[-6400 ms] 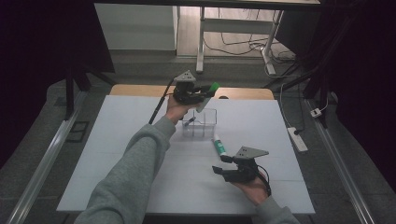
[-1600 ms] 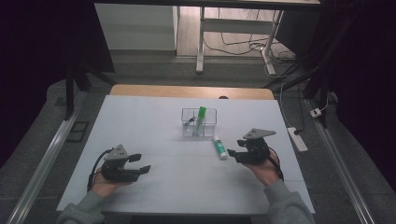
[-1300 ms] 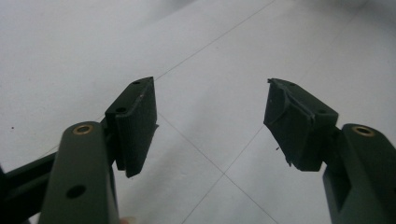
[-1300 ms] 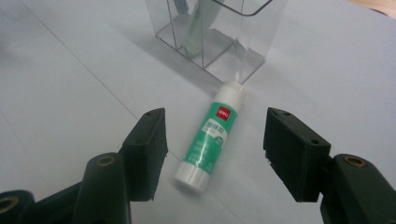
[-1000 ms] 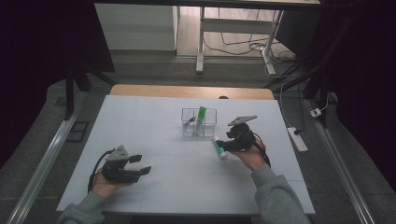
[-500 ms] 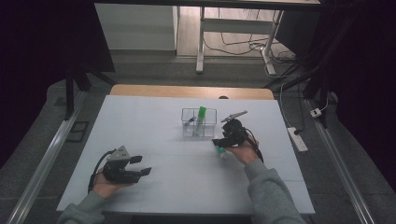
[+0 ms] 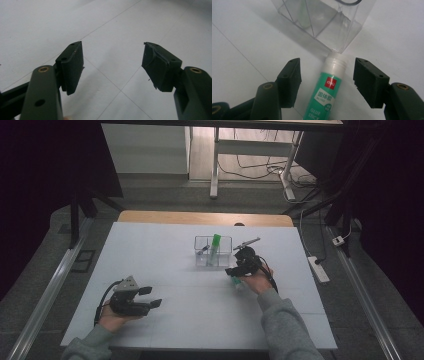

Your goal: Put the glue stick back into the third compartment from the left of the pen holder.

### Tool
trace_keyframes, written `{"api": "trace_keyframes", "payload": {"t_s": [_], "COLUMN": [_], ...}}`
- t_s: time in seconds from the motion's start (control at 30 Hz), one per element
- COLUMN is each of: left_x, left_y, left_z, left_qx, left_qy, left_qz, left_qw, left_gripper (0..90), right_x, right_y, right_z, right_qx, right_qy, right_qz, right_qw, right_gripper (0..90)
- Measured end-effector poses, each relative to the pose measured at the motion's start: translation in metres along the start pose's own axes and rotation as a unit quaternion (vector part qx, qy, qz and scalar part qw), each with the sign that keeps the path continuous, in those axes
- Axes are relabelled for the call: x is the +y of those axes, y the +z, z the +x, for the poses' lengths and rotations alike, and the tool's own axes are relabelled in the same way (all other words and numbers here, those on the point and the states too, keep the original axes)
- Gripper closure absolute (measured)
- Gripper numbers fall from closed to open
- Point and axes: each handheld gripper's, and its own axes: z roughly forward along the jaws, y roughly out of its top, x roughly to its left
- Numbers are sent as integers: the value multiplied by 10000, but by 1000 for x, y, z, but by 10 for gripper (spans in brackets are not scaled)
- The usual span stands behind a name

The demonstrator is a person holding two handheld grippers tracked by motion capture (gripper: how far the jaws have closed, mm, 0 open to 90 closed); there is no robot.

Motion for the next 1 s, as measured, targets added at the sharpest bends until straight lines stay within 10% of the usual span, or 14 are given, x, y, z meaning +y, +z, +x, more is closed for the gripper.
{"api": "trace_keyframes", "payload": {"t_s": [1.0], "left_x": [-2], "left_y": [0], "left_z": [3], "left_qx": [36], "left_qy": [-3], "left_qz": [22], "left_qw": [10000], "left_gripper": [334], "right_x": [-1], "right_y": [21], "right_z": [-1], "right_qx": [-240], "right_qy": [413], "right_qz": [515], "right_qw": [9975], "right_gripper": [642]}}
